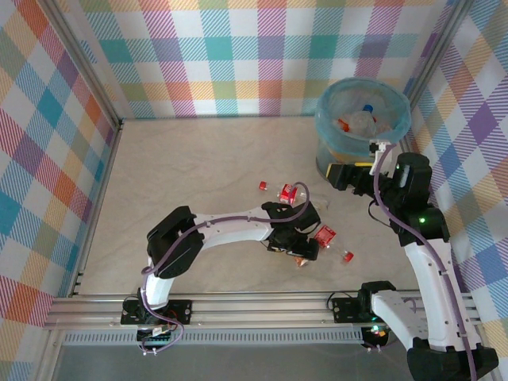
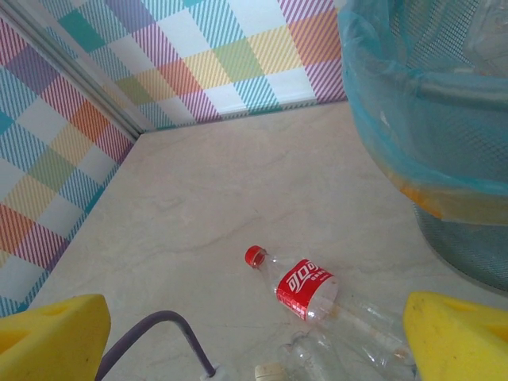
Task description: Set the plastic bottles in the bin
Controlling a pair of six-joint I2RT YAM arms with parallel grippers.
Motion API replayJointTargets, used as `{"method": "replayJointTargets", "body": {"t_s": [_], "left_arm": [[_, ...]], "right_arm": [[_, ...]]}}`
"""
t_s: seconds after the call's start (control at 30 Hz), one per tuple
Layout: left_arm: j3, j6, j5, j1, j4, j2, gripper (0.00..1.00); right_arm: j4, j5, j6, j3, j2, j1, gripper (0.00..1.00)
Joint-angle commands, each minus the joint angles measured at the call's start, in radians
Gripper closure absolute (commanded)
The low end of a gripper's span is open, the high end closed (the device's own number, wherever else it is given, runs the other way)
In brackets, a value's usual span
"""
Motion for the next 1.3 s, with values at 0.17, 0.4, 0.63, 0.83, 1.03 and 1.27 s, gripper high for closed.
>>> {"method": "replayJointTargets", "body": {"t_s": [0.17,0.4,0.63,0.83,1.03,1.27], "left_arm": [[0.002,-0.021,0.007,0.028,-0.003,-0.036,0.0],[0.04,-0.018,0.071,0.053,0.038,-0.012,0.0],[0.09,-0.015,0.092,0.063,0.028,0.039,0.0],[0.071,-0.029,0.086,0.066,0.034,0.065,0.01],[0.02,-0.044,0.076,0.066,0.061,0.065,0.06],[-0.017,-0.054,0.067,0.07,0.075,0.067,0.08]], "right_arm": [[0.036,0.012,0.027,0.064,0.014,0.005,0.04],[0.085,0.005,0.047,0.098,0.049,0.004,0.03],[0.101,0.01,0.048,0.111,0.074,0.004,0.03],[0.094,0.01,0.045,0.111,0.08,0.004,0.03],[0.084,0.014,0.042,0.099,0.076,0.005,0.03],[0.089,0.011,0.053,0.089,0.078,0.004,0.03]]}}
